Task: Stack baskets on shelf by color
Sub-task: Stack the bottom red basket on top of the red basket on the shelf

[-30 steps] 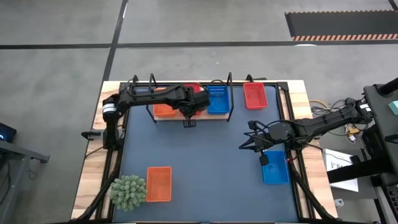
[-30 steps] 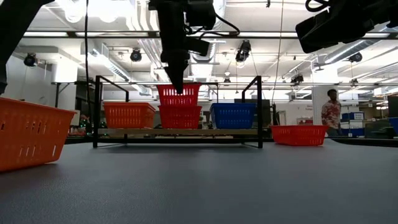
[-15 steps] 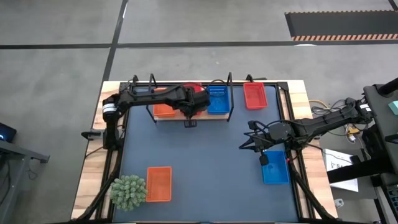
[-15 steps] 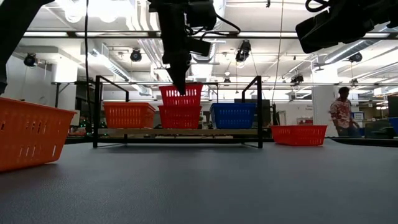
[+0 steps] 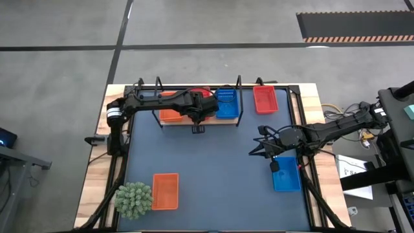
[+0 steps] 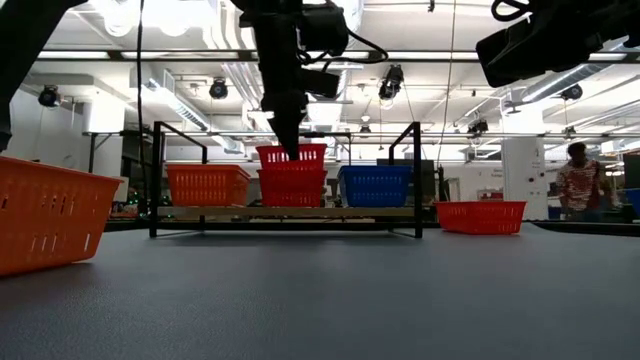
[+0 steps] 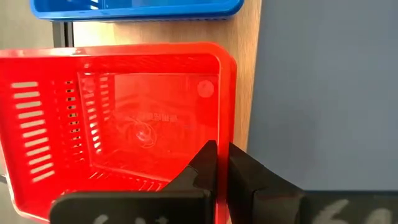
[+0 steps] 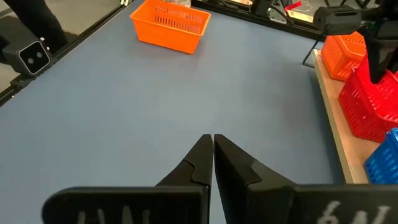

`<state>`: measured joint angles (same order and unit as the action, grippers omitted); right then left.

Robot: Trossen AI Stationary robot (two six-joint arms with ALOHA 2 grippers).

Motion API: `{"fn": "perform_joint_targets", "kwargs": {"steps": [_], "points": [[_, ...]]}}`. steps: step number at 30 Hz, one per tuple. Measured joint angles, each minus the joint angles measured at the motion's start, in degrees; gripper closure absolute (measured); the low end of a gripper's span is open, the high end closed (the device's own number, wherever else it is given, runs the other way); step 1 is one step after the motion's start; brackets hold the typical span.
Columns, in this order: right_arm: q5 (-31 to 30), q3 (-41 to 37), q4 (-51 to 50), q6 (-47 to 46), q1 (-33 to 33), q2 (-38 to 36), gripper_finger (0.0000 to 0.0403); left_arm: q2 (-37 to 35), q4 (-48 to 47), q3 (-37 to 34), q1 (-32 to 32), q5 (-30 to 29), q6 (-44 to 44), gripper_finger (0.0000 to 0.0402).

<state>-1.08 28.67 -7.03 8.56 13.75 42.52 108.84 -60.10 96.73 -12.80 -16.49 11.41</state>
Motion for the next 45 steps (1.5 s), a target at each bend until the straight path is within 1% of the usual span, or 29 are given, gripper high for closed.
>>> {"fn": "perform_joint_targets", "kwargs": {"steps": [9,20,23,28,33,38,42,45], "points": [[0.01,0.02,0.00,0.00,0.01,0.00,0.0394,0.00,-0.33,0.00,0.00,0.00,1.03,0.0399],[0.01,0.02,0.00,-0.02,0.01,0.00,0.0394,-0.03,-0.16,0.00,0.10,0.00,1.00,0.0329],[0.00,0.02,0.00,-0.02,-0.02,0.00,0.0394,-0.36,-0.11,0.21,0.43,0.00,0.97,0.0320],[0.01,0.01,-0.08,-0.50,0.00,0.00,0.0394,-1.99,0.70,0.81,1.32,0.07,0.97,0.0318],[0.01,0.02,-0.15,-0.66,-0.01,0.00,0.0394,-2.80,6.72,0.28,1.70,1.40,1.13,0.0318],[0.02,0.02,-0.25,-0.68,0.01,0.00,0.0394,-2.80,13.32,-1.31,1.44,1.67,3.74,0.0318],[0.00,0.02,-0.45,-1.22,-0.01,-0.01,0.0394,-2.80,19.48,-3.58,-0.21,1.81,4.20,0.0318],[0.02,0.02,-0.46,-1.24,0.00,0.00,0.0394,-2.80,21.37,-5.36,-2.29,1.40,4.17,0.0318]]}}
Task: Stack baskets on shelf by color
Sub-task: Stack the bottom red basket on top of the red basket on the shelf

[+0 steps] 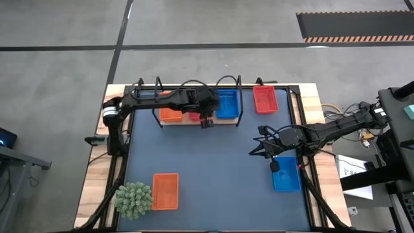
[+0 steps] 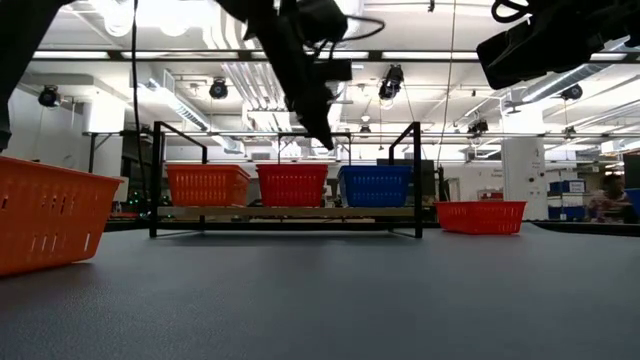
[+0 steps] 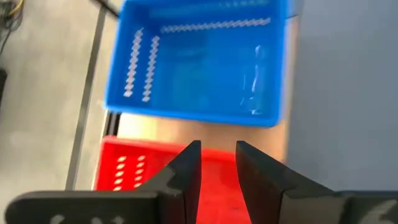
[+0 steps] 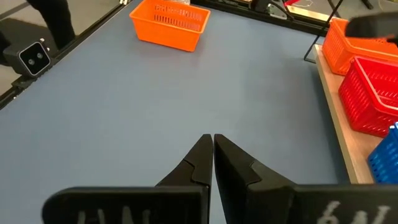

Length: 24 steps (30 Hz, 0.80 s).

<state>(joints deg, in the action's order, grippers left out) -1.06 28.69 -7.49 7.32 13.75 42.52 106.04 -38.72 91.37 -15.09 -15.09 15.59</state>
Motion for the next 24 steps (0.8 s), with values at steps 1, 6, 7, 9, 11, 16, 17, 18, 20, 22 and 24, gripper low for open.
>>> {"fn": "perform_joint_targets", "kwargs": {"steps": [1,6,7,9,11,16,17,18,20,22,24], "points": [[-0.01,0.00,0.00,0.02,0.00,0.00,0.0394,0.00,0.61,-0.64,-0.75,-0.13,-0.05,0.0318],[-0.01,0.00,-0.07,0.05,0.01,-0.01,0.0394,0.00,1.64,-3.85,-3.97,-2.26,-1.60,0.0340],[-0.02,0.00,-0.07,0.11,0.00,0.00,0.0394,0.00,1.72,-4.11,-4.54,-2.67,-2.01,0.0348],[-0.02,0.00,-0.09,0.21,0.01,0.00,0.0394,-0.02,1.82,-4.65,-5.43,-3.21,-3.04,0.0366],[0.00,0.00,-0.09,0.24,0.01,0.00,0.0394,-0.02,1.74,-5.30,-6.05,-3.42,-3.25,0.0385],[-0.02,0.00,-0.39,0.22,0.01,-0.01,0.0394,0.00,1.58,-6.69,-6.81,-7.40,-4.13,0.0397],[0.00,0.00,-0.49,0.21,0.01,0.00,0.0394,0.00,1.04,-7.03,-7.00,-7.72,-4.21,0.0396],[-0.02,0.00,-0.67,0.21,0.00,-0.02,0.0394,0.00,0.41,-7.35,-7.11,-7.78,-4.39,0.0396],[0.00,0.00,-0.79,0.21,0.00,-0.02,0.0394,0.00,-0.80,-7.76,-7.33,-7.98,-4.76,0.0396],[-0.02,0.00,-0.77,0.21,0.00,-0.02,0.0394,0.00,-1.86,-8.17,-7.32,-7.98,-4.80,0.0396],[-0.02,0.00,-0.81,0.24,0.01,0.00,0.0394,0.00,-2.81,-8.24,-7.34,-7.93,-5.05,0.0396]]}}
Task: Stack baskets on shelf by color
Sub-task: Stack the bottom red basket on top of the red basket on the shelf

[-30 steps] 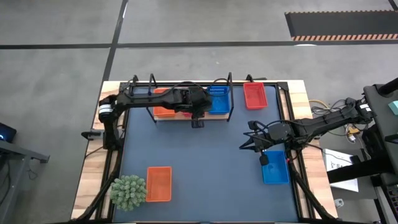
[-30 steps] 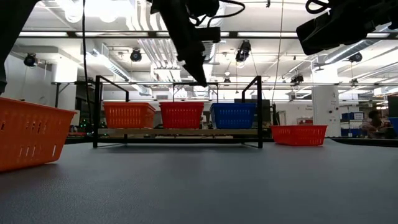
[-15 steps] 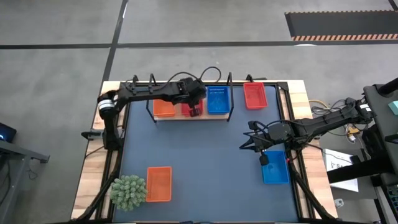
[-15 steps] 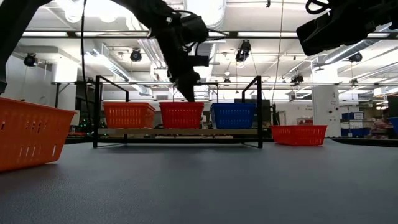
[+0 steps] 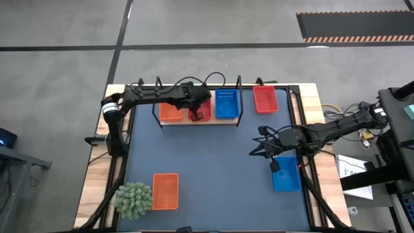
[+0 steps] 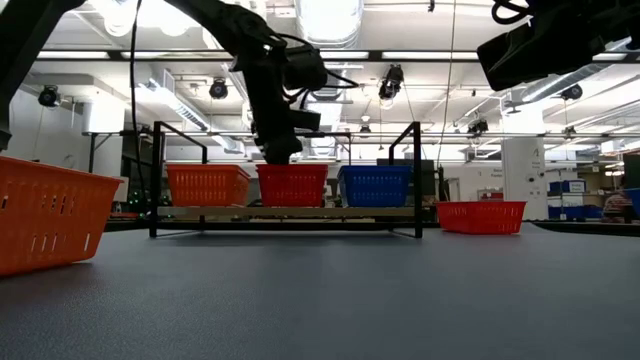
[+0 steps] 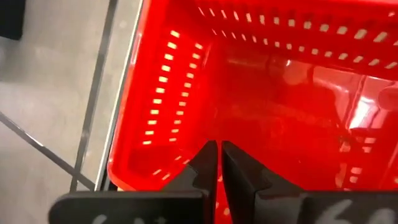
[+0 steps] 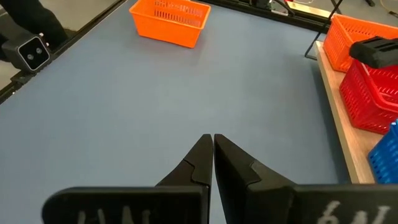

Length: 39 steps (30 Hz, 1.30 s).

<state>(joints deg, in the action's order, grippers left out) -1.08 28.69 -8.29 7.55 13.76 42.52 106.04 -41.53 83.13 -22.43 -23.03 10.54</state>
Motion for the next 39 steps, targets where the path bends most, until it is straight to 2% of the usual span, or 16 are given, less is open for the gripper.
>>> {"fn": "perform_joint_targets", "kwargs": {"steps": [39], "points": [[0.00,0.00,0.02,-0.07,0.00,-0.02,0.0394,0.00,-3.82,0.31,-0.47,-4.55,-1.20,0.0396]]}}
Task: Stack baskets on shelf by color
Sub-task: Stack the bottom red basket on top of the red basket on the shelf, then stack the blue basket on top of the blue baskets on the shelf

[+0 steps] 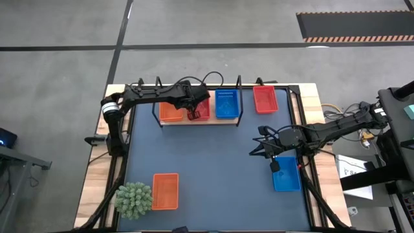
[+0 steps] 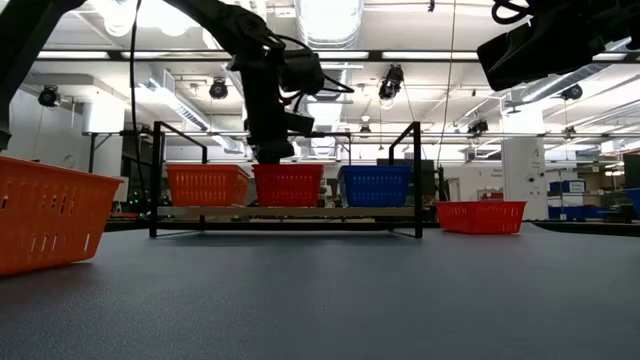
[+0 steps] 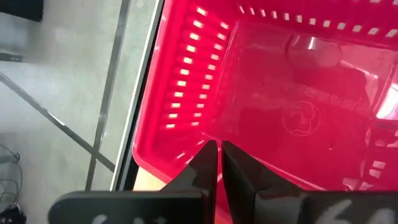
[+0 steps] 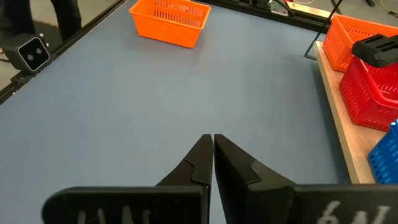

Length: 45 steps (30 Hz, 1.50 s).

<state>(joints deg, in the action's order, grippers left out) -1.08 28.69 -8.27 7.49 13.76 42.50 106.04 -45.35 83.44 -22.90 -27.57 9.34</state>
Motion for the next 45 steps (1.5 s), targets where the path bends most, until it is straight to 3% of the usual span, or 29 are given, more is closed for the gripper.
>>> {"fn": "perform_joint_targets", "kwargs": {"steps": [5,10,16,23,27,32,38,45], "points": [[-0.02,0.00,0.00,-0.01,-0.01,0.00,0.0394,-1.36,-1.04,0.00,1.91,0.08,0.05,0.0395],[-0.02,0.00,0.00,0.00,-0.02,0.00,0.0394,-7.16,0.63,-0.04,5.90,1.18,-3.34,0.0396],[-0.18,0.00,0.23,0.02,-0.02,0.01,0.0394,-11.46,7.74,-0.23,16.26,2.89,-4.96,0.0396],[-0.52,0.02,0.39,-2.61,-0.02,0.02,0.0394,-11.63,15.64,-0.60,28.07,2.80,-4.36,0.0396],[-0.55,0.02,0.39,-4.11,-0.02,0.02,0.0394,-11.71,21.24,-4.24,33.78,2.86,-2.61,0.0395],[-0.74,-0.08,0.46,-6.68,-0.02,0.00,0.0394,-12.33,36.15,-12.46,39.35,3.32,3.70,0.0395],[-5.00,-0.84,0.49,-14.68,-0.07,0.34,0.0394,-15.27,40.19,-17.93,41.08,3.16,8.28,0.0395],[-1.79,1.99,-2.73,-23.17,2.25,3.41,0.0394,-21.32,42.89,-21.36,40.20,2.72,10.19,0.0395]]}}
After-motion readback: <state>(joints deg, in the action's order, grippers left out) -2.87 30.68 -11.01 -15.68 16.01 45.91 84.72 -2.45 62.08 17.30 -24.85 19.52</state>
